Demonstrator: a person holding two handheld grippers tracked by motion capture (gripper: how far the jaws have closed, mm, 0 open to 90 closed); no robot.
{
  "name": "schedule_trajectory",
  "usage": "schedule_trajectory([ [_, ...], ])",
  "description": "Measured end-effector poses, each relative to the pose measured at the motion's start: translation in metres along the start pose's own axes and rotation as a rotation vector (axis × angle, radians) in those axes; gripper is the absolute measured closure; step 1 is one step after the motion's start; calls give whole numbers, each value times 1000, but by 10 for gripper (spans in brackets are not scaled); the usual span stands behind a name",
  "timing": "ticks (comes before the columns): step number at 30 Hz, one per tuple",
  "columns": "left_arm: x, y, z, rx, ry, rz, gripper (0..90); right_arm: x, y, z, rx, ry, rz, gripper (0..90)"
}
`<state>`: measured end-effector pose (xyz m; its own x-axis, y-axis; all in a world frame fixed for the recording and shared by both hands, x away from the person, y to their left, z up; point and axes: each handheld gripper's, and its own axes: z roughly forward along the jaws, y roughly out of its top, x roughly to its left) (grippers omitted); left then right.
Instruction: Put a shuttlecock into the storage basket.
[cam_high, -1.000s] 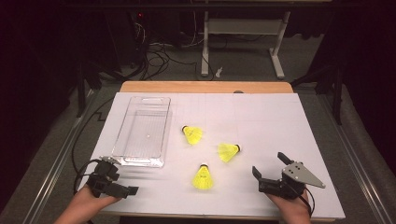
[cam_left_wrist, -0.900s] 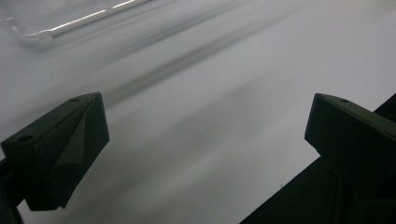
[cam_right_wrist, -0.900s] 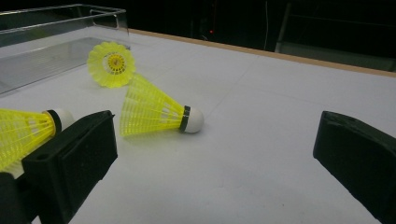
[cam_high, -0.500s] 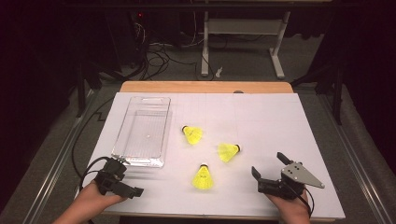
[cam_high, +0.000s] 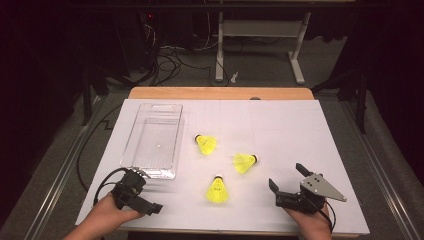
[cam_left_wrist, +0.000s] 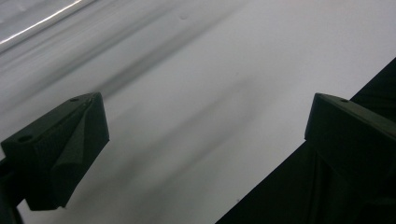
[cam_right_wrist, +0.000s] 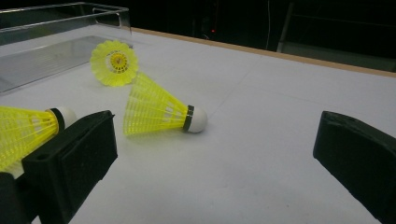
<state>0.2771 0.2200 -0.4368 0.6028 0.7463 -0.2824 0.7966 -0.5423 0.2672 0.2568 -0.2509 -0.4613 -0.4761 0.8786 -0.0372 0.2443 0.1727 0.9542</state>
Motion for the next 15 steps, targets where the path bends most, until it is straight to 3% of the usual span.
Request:
schedule_trajectory([
  [15,-24,20,13,27,-24,57,6,0,0,0,-1,4,0,1],
])
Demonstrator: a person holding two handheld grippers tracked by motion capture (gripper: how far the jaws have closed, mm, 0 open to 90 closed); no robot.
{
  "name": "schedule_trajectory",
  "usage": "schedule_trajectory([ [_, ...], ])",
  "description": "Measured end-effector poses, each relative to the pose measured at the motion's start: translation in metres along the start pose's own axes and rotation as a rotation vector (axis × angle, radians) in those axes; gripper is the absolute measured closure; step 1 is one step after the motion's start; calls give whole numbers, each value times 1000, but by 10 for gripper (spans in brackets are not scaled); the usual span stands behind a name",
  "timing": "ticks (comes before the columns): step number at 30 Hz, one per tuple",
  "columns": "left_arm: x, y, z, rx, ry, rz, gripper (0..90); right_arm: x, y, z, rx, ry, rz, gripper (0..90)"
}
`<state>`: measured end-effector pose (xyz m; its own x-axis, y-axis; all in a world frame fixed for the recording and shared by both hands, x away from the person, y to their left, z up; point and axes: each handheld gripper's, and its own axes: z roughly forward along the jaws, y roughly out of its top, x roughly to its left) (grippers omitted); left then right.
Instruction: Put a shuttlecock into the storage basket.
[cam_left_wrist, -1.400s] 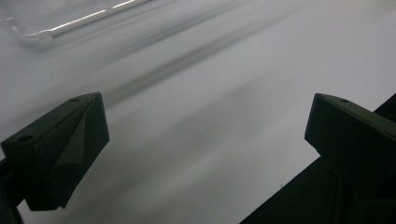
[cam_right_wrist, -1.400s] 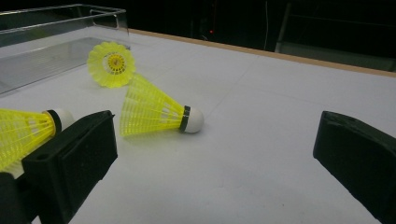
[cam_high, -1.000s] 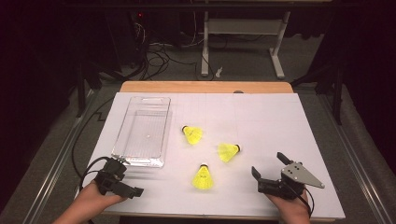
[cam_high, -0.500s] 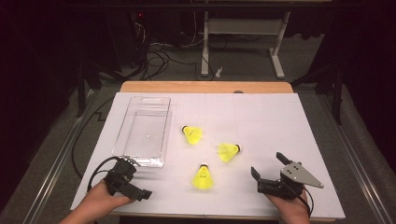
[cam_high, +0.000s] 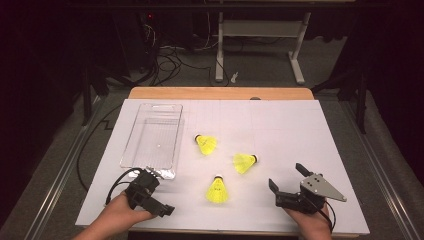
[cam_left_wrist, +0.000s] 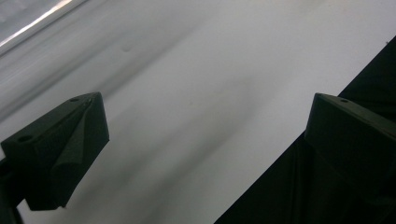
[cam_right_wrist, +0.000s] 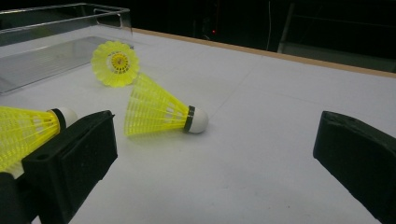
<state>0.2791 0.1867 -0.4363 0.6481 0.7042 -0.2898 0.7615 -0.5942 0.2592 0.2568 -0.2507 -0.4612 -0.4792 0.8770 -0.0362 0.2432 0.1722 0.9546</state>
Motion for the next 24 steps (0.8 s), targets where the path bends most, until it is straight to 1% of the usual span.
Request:
schedule_trajectory([
  [7,-12,11,7,14,-17,29,6,0,0,0,0,2,0,1],
  [8,-16,14,9,20,-23,38,6,0,0,0,0,2,1,1],
  [10,-17,15,11,18,-27,39,7,1,0,0,0,3,0,1],
  [14,-23,21,14,34,-36,59,10,1,0,0,0,4,1,1],
  [15,-27,24,16,41,-44,68,15,1,0,0,0,6,1,1],
  [17,-28,25,17,41,-47,73,25,1,0,0,0,6,0,1],
  [18,-30,27,17,46,-53,74,25,1,0,0,0,6,0,1],
  [19,-33,30,19,50,-73,77,27,1,0,0,-1,7,1,1],
  [20,-33,30,19,50,-73,77,28,1,0,0,-1,7,1,1],
  [21,-36,33,20,62,-80,82,28,1,0,0,0,7,1,1],
  [24,-38,36,21,63,-90,83,26,1,0,0,-1,9,1,1],
])
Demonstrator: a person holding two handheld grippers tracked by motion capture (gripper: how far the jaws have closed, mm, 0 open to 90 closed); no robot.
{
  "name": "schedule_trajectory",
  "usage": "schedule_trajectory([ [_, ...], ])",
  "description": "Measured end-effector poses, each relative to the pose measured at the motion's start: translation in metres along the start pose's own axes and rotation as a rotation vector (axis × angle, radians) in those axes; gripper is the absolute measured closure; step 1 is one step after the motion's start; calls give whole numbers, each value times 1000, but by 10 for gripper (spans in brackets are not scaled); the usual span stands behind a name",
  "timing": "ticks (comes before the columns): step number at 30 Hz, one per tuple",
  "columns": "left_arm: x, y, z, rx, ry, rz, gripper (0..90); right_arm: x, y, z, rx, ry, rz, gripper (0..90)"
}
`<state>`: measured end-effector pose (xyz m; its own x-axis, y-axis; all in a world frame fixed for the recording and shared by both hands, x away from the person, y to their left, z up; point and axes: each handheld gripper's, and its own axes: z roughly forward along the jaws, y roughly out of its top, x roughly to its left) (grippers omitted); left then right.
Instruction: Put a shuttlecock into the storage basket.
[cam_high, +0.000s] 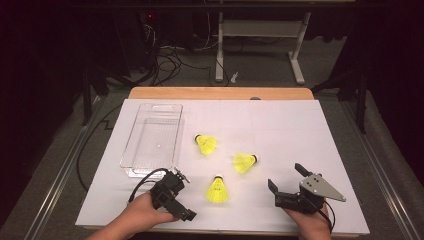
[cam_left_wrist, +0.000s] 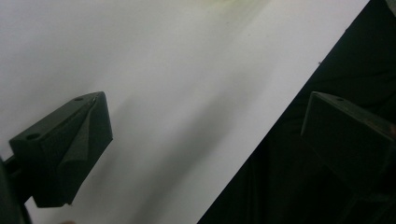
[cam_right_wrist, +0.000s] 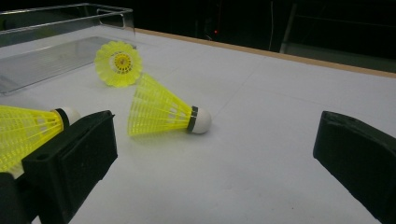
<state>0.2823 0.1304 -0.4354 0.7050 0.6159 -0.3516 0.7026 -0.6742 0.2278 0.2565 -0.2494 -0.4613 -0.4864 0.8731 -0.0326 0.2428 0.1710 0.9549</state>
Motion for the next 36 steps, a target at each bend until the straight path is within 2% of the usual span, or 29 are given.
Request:
schedule_trajectory([
  [9,-9,15,4,28,2,17,48,0,0,1,1,5,-2,1],
  [15,-14,25,3,-3,-7,24,125,0,-1,2,1,10,9,1],
  [18,-16,29,3,-19,10,29,159,0,-1,2,-2,14,14,1],
  [19,-15,32,4,-28,31,22,158,0,-1,2,-2,16,17,1],
  [22,-14,34,7,-38,25,-1,160,0,-1,3,0,18,19,1],
  [31,-17,43,13,-9,57,7,200,1,-1,2,-1,18,17,1],
  [33,-17,44,12,-10,45,7,213,1,-1,3,-1,18,15,1],
  [36,-16,46,13,-1,49,5,226,1,-1,3,0,19,15,1],
])
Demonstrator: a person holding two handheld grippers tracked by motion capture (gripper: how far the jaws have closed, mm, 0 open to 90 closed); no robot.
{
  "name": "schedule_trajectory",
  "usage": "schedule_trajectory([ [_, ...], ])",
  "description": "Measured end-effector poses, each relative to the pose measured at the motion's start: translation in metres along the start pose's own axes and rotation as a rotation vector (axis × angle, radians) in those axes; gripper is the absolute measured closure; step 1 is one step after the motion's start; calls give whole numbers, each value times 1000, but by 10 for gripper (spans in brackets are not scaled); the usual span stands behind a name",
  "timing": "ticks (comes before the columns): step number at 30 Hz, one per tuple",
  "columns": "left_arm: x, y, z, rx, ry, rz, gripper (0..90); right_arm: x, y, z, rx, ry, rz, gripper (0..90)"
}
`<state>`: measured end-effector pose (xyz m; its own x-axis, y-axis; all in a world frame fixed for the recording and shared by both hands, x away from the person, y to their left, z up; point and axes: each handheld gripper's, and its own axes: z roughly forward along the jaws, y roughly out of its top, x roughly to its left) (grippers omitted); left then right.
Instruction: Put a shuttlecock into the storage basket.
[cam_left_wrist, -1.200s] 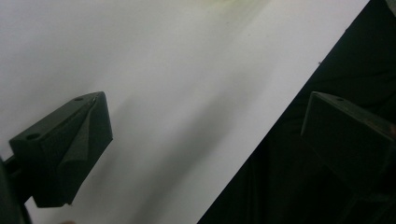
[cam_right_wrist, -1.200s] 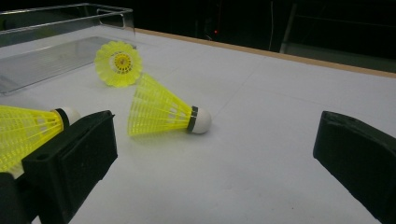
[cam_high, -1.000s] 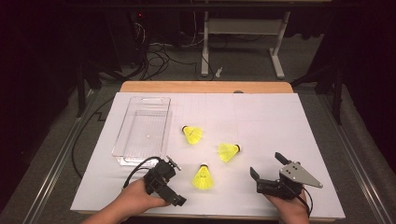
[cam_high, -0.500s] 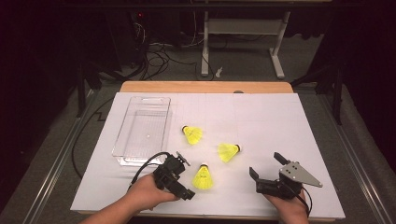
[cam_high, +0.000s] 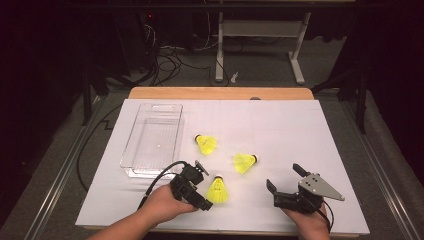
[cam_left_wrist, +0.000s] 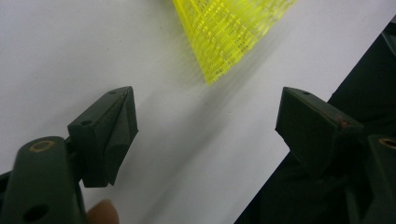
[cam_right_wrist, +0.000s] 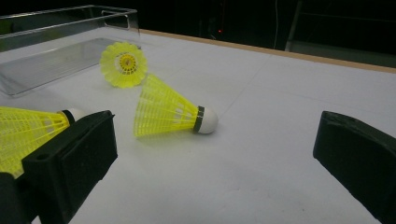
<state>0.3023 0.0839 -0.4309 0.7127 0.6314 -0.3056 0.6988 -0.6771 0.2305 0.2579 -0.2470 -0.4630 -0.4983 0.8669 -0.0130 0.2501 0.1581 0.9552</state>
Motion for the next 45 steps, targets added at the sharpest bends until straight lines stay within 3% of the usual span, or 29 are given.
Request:
schedule_trajectory([
  [6,0,7,3,17,16,5,262,0,0,0,2,1,-1,1],
  [11,1,13,4,11,29,-14,283,0,0,0,0,2,-3,1],
  [15,2,16,5,11,53,0,338,0,0,0,-1,2,-2,1],
  [22,2,16,4,-31,53,-11,341,0,0,0,-1,1,-2,1],
  [39,-2,16,8,-71,67,-3,443,1,0,0,1,-1,0,1],
  [45,-2,16,9,-112,64,-9,466,1,0,0,0,0,1,1],
])
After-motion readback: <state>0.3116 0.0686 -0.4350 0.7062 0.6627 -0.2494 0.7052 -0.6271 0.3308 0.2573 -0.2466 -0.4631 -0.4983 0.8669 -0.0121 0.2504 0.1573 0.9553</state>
